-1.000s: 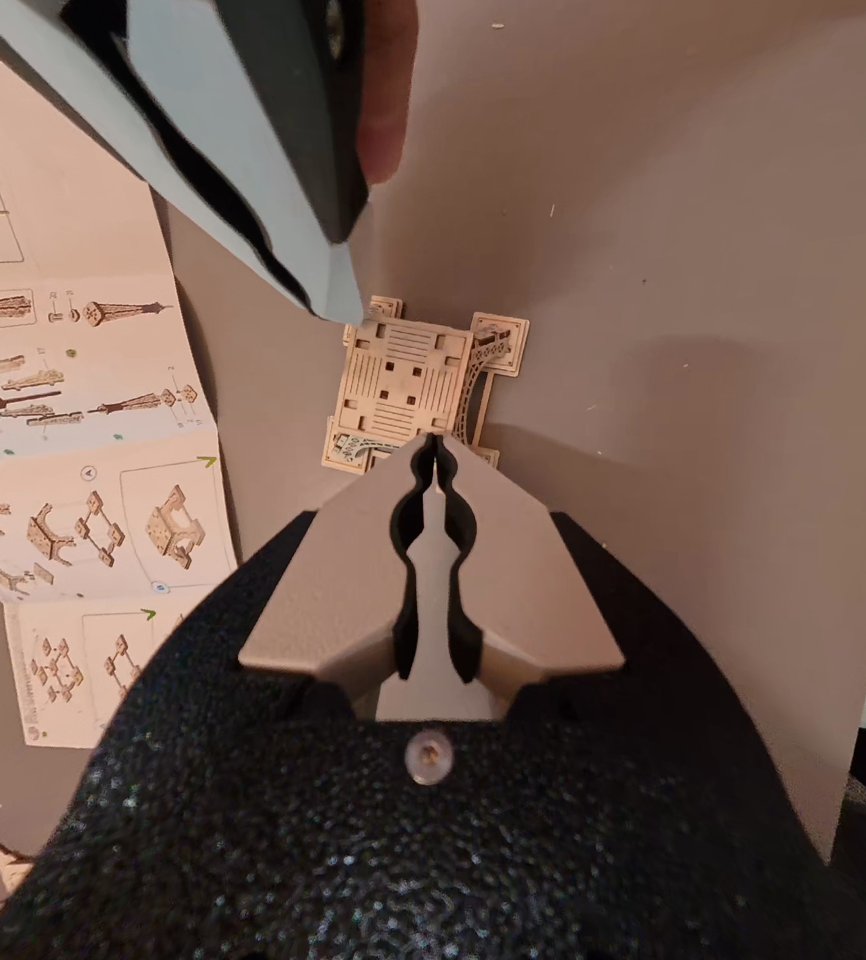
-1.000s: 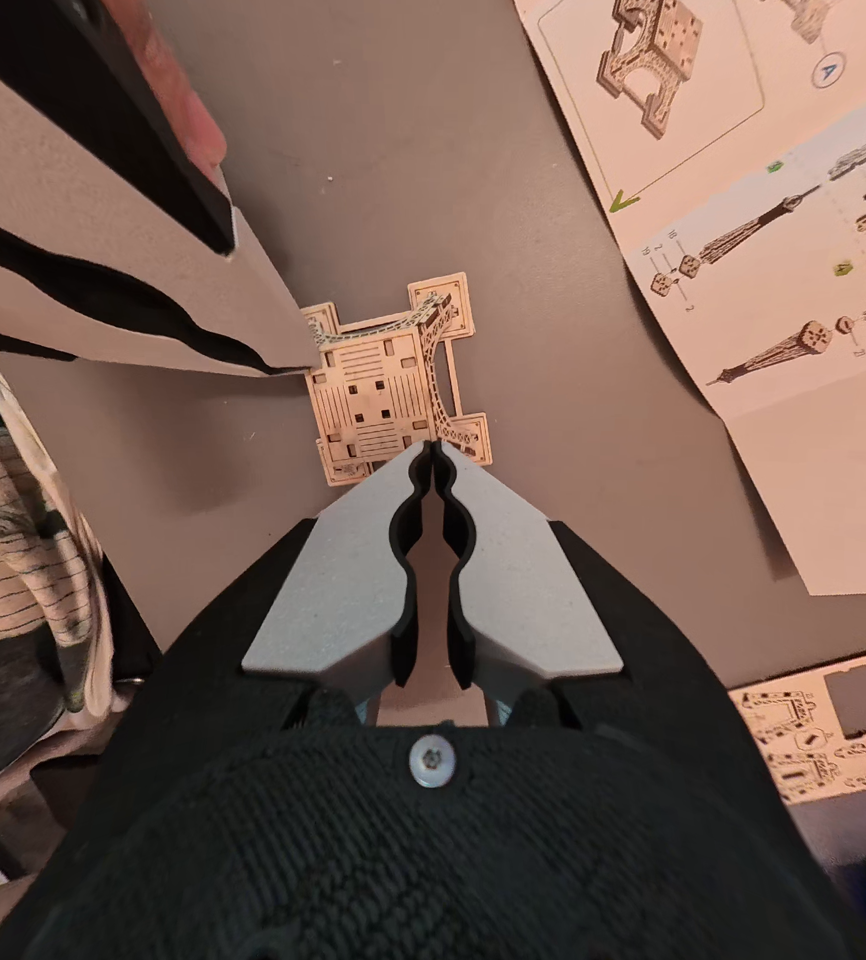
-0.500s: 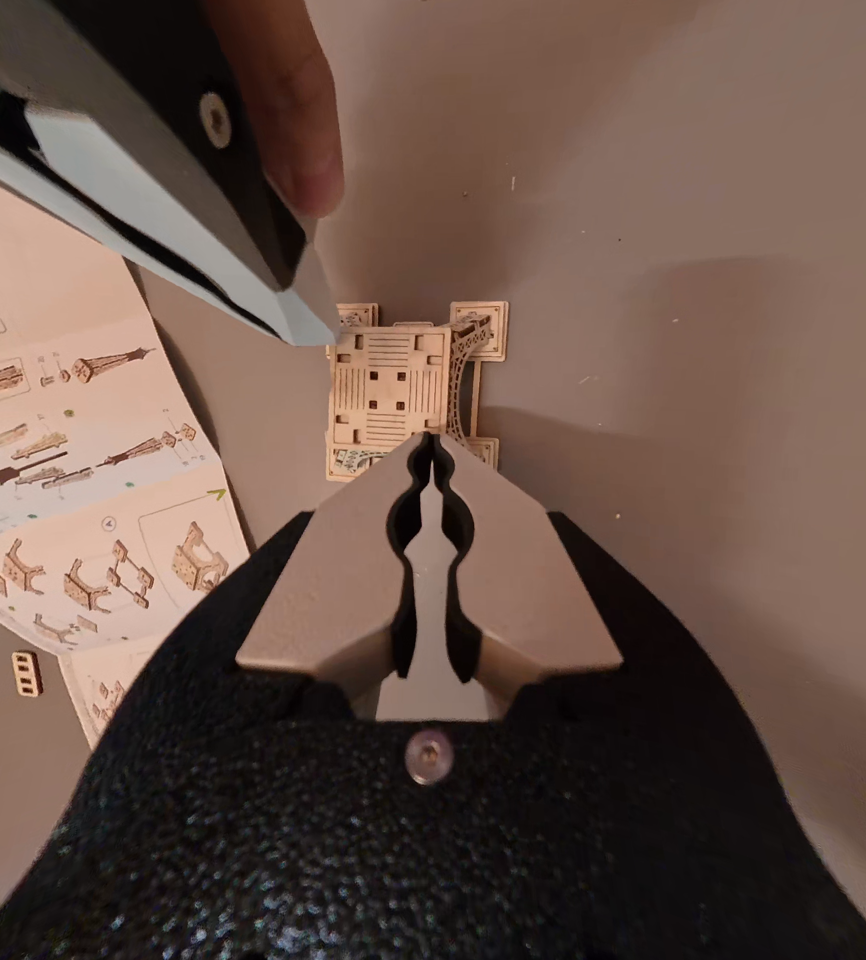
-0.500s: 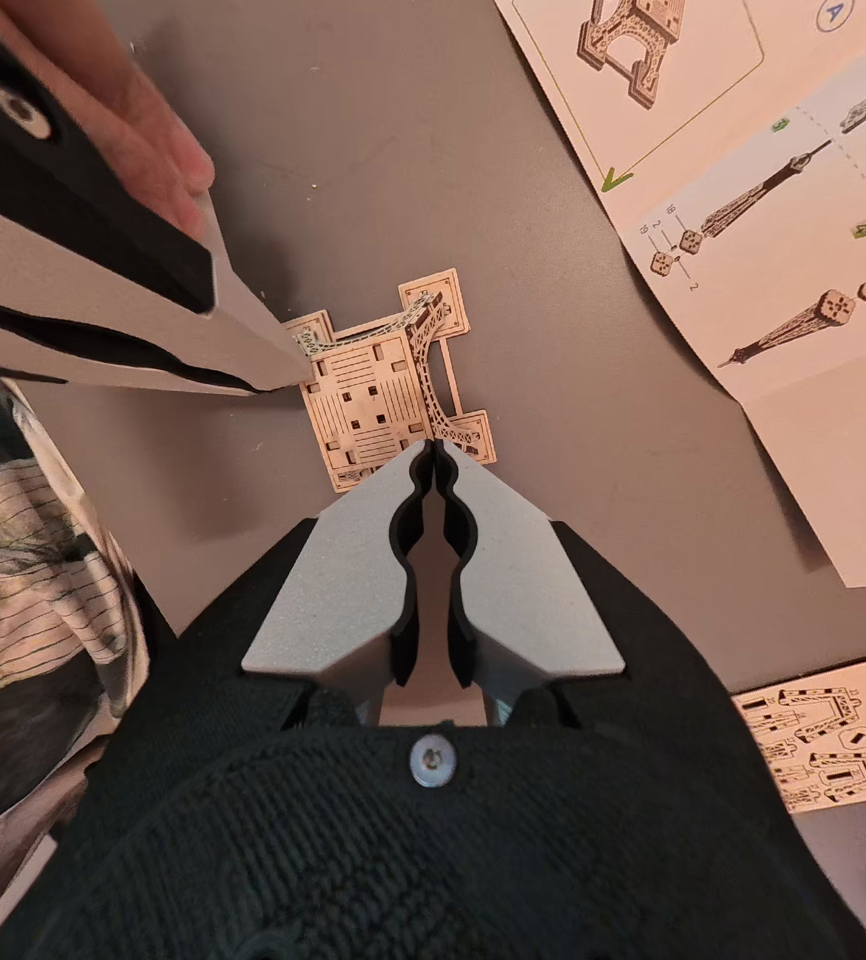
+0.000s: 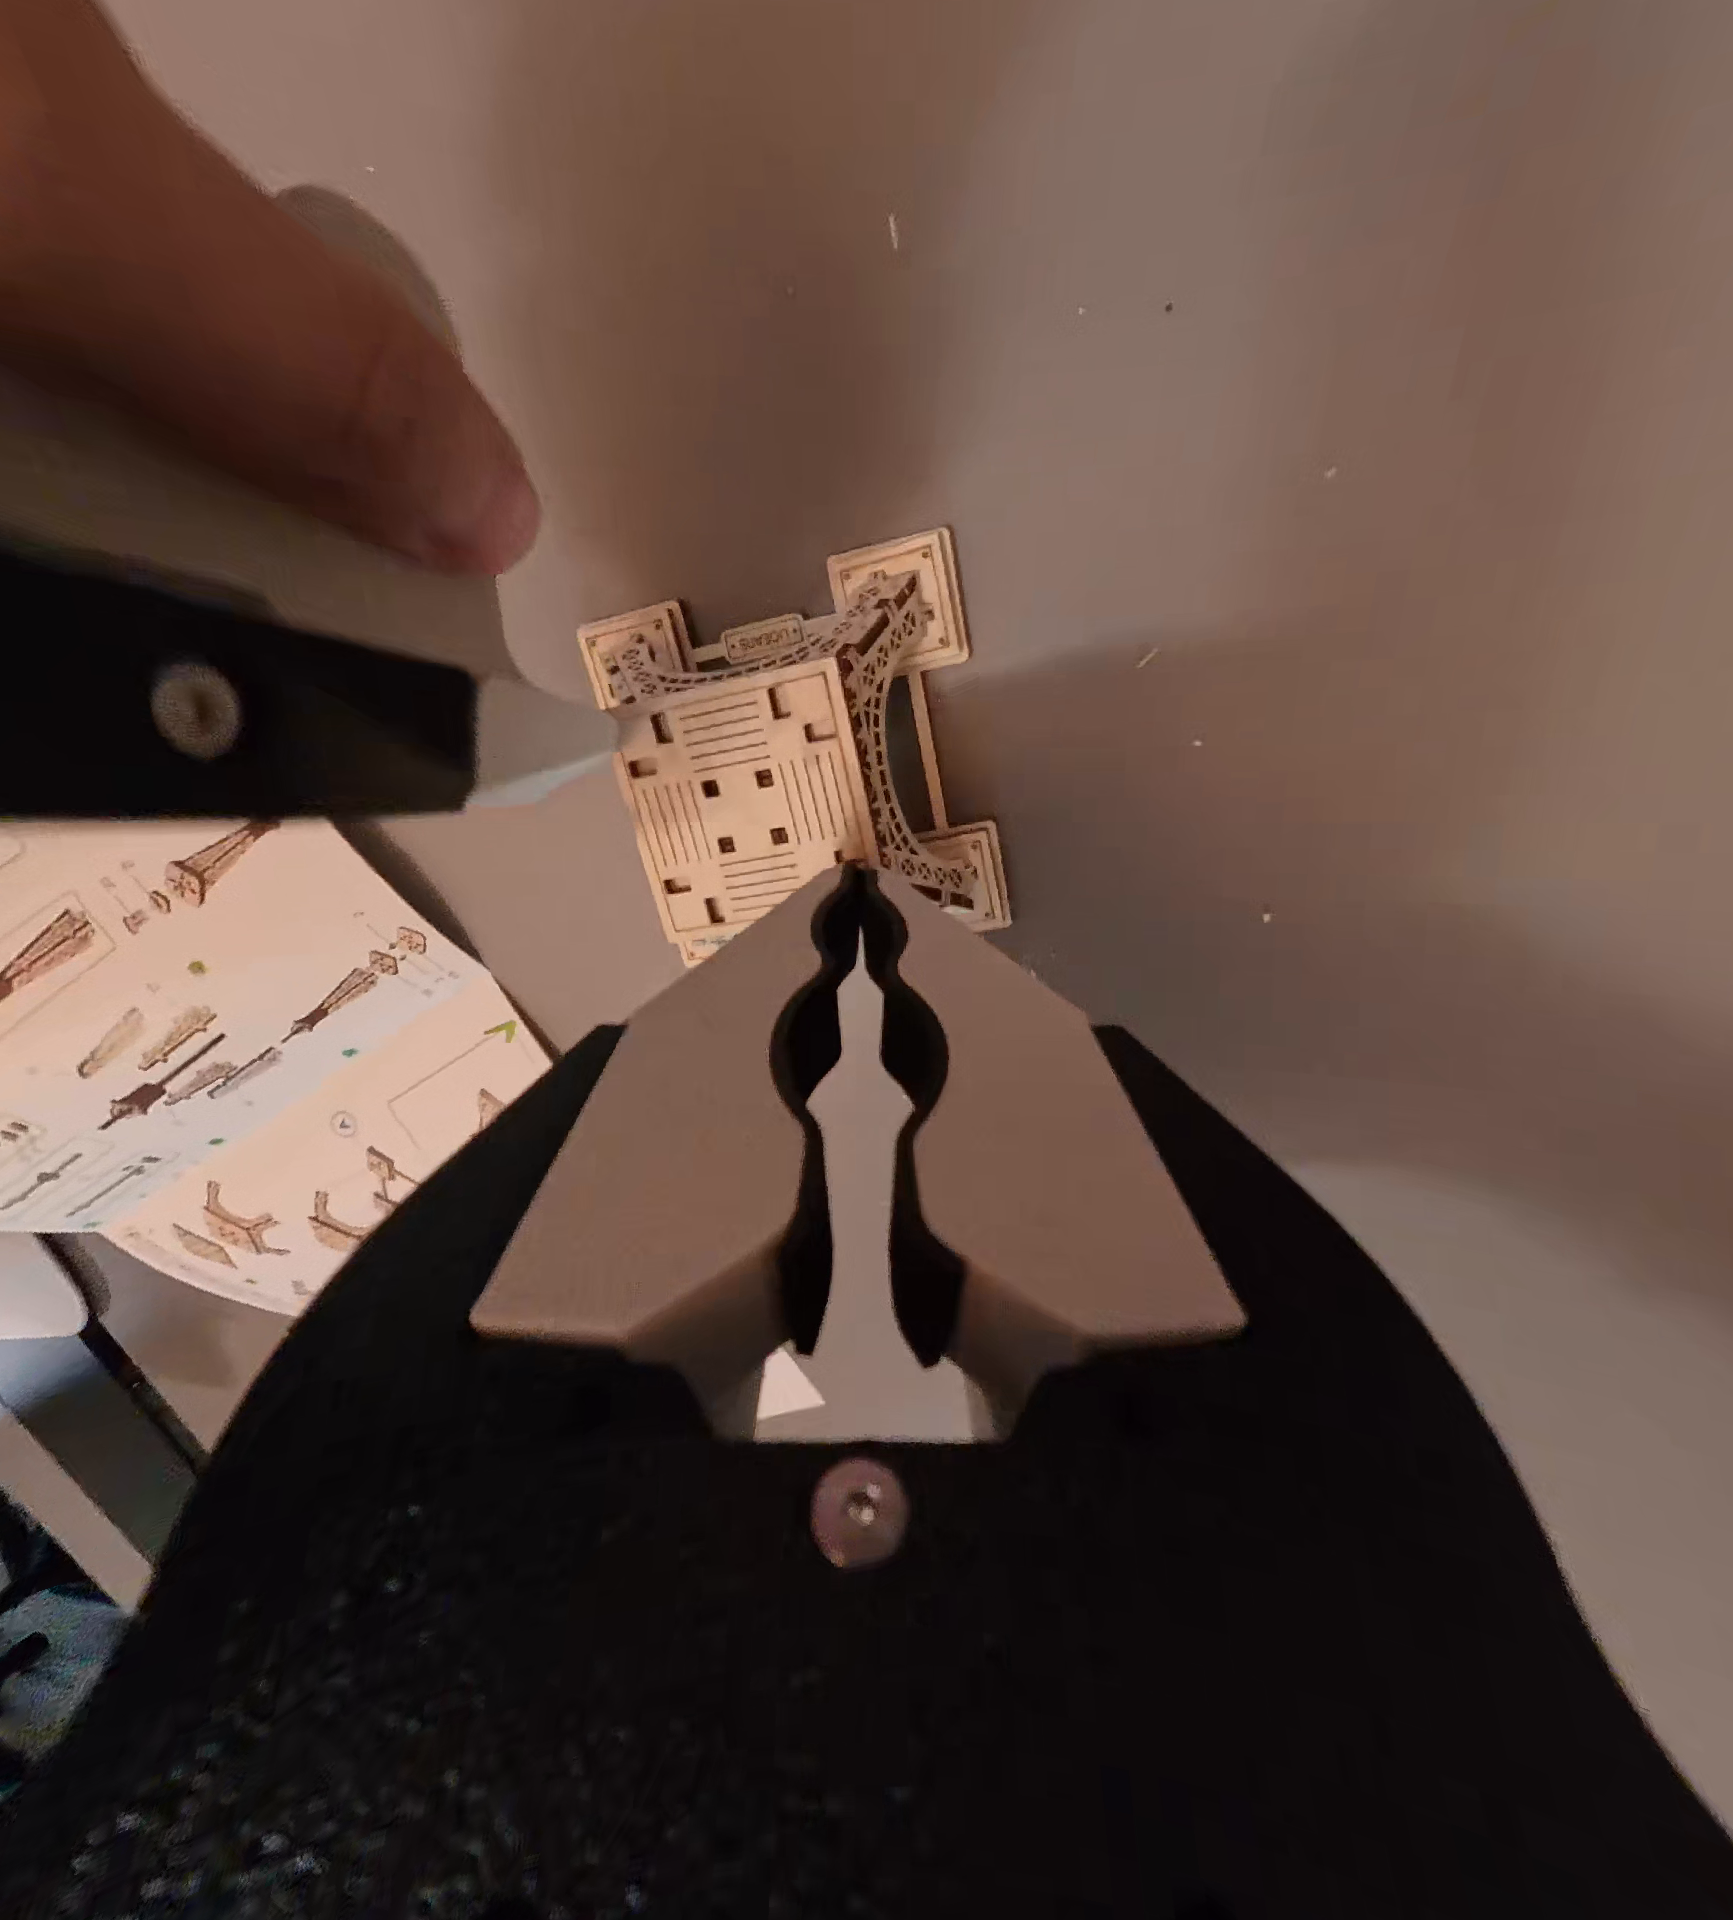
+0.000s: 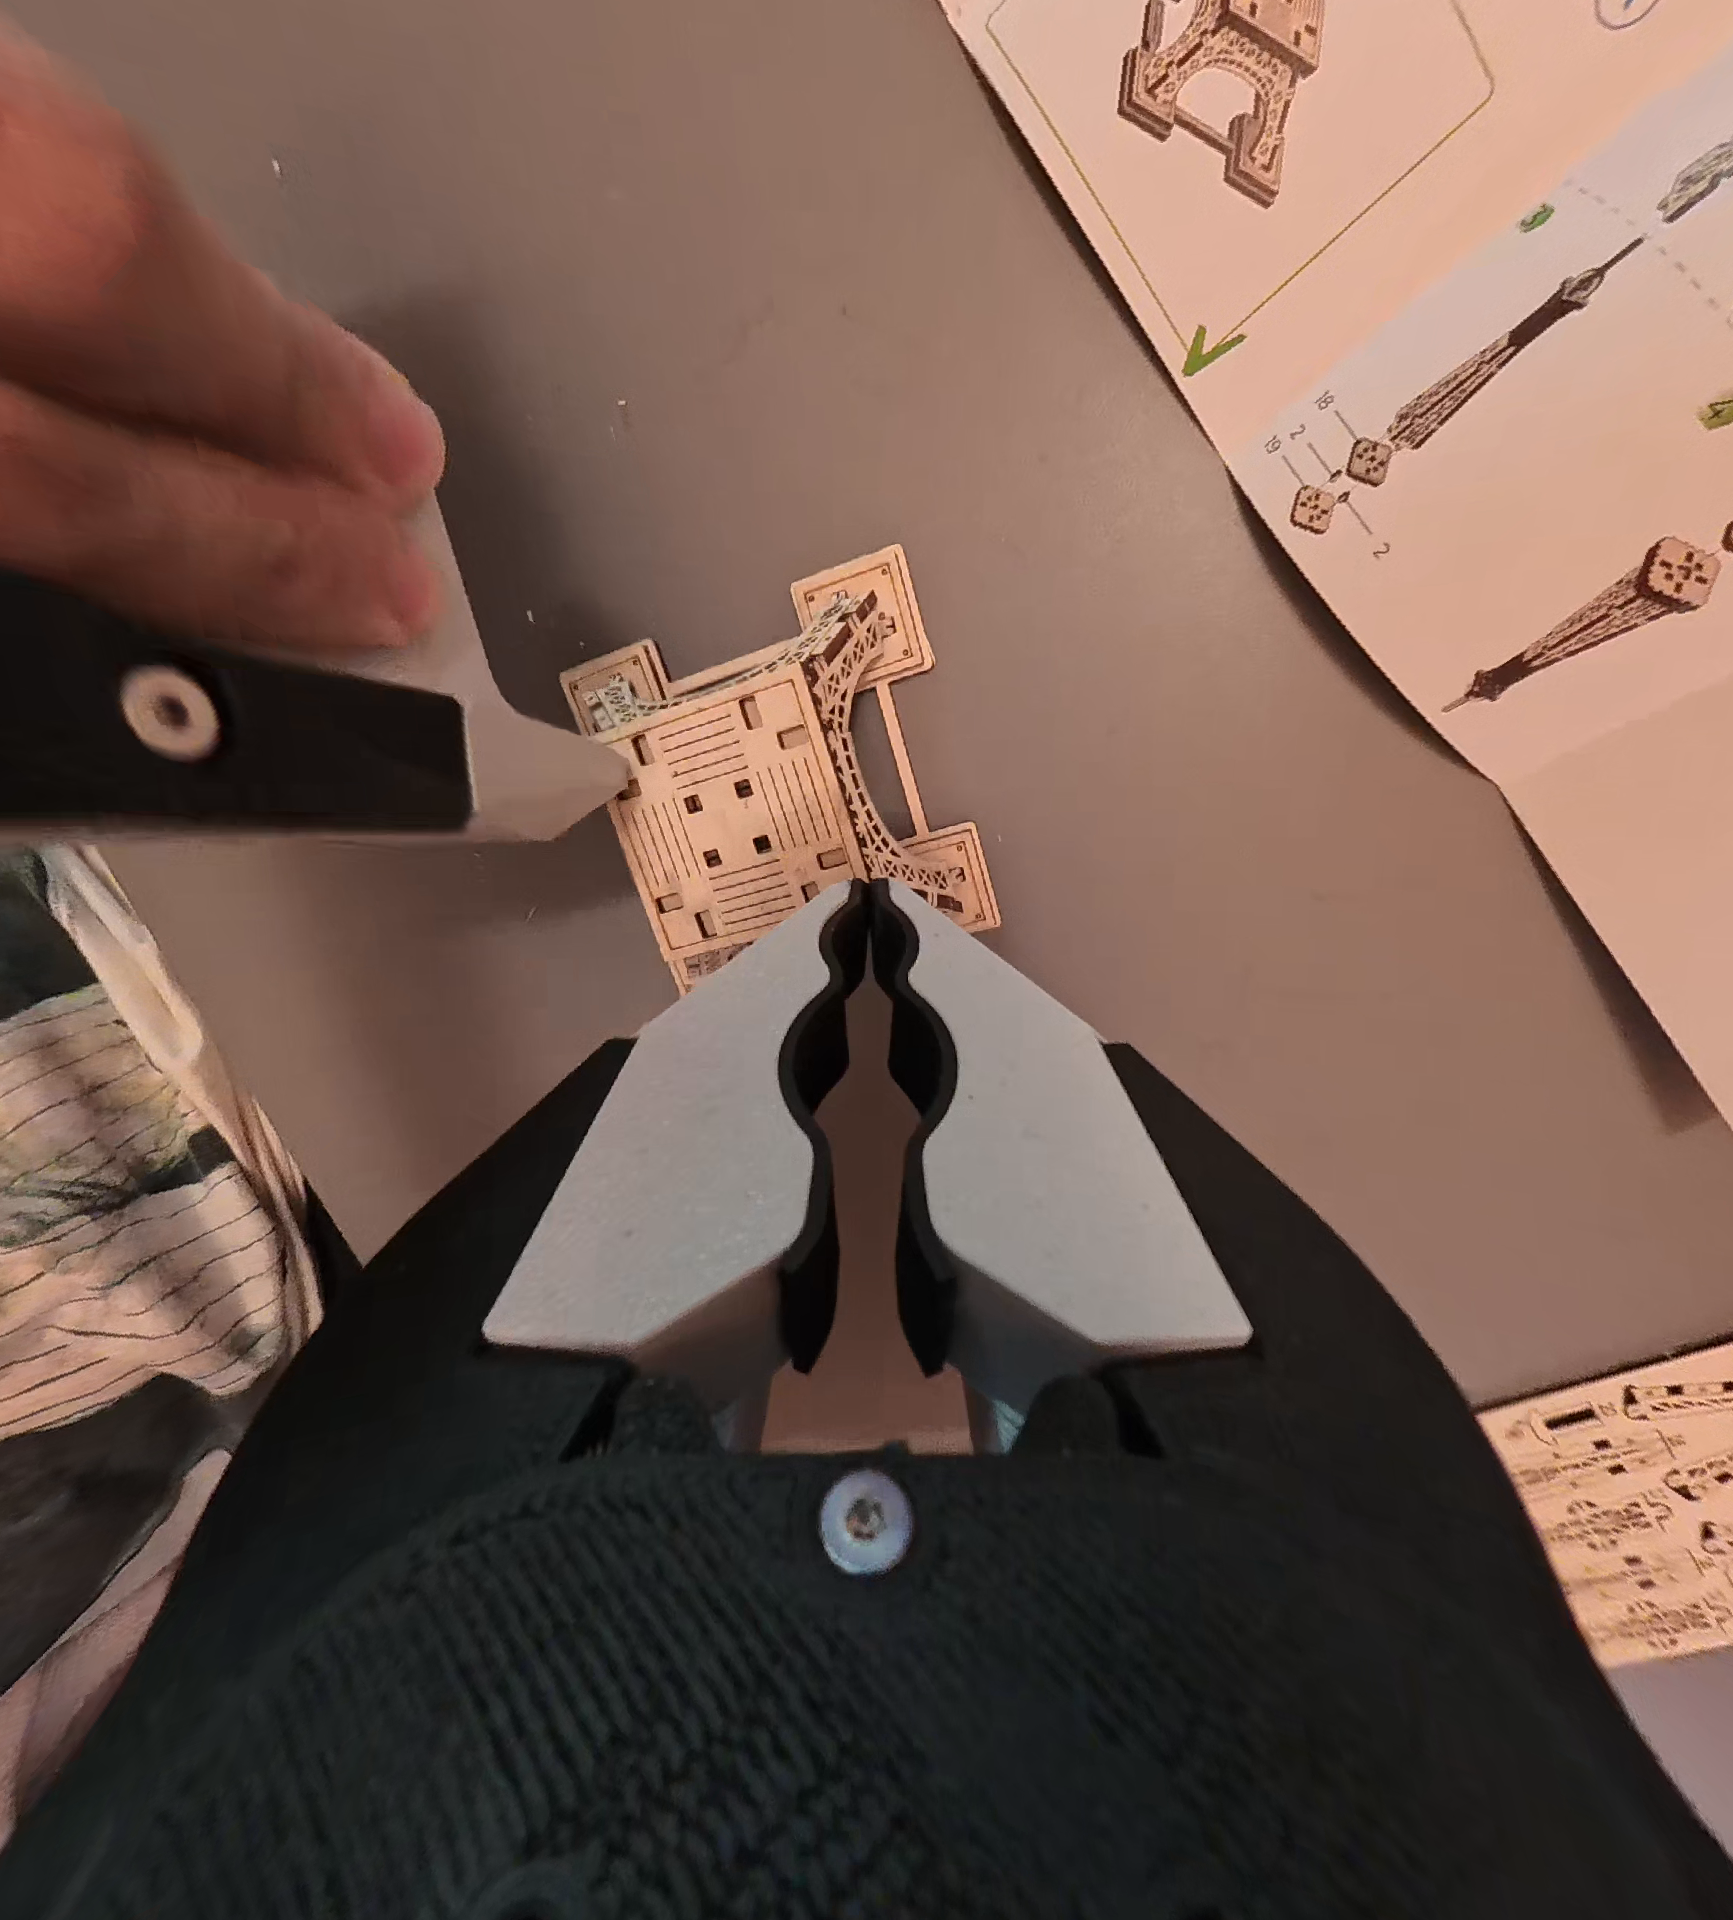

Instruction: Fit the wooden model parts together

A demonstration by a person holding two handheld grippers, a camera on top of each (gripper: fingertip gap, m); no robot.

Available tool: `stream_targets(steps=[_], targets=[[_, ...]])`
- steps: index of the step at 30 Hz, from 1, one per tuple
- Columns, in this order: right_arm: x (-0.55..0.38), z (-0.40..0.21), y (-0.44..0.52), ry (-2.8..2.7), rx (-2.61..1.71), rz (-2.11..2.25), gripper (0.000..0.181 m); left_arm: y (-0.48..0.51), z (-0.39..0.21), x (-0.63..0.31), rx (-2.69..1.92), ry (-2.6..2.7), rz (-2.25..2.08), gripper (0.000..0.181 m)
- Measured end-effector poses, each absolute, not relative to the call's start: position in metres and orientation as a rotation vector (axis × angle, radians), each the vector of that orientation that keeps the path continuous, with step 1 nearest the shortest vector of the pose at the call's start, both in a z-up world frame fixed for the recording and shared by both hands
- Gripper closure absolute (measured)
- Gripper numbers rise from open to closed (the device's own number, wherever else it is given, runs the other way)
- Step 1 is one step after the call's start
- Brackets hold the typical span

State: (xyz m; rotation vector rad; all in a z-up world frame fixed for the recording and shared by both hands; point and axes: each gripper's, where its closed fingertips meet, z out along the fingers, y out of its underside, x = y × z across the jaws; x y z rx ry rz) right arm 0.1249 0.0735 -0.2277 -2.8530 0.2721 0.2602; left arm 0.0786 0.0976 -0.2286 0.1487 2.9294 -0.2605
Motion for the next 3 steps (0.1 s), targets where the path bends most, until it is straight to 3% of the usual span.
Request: stream_targets(steps=[1,3], targets=[[0.1250,-0.2279,0.0736,0.261,-2.875,0.250,0.181,0.0976,-0.2286,0.0785,0.166,2.939,-0.234,0.181],[0.1251,-0.2282,0.0735,0.254,-2.918,0.231,0.181,0.0976,-0.2289,0.0783,0.202,2.956,-0.191,0.181]])
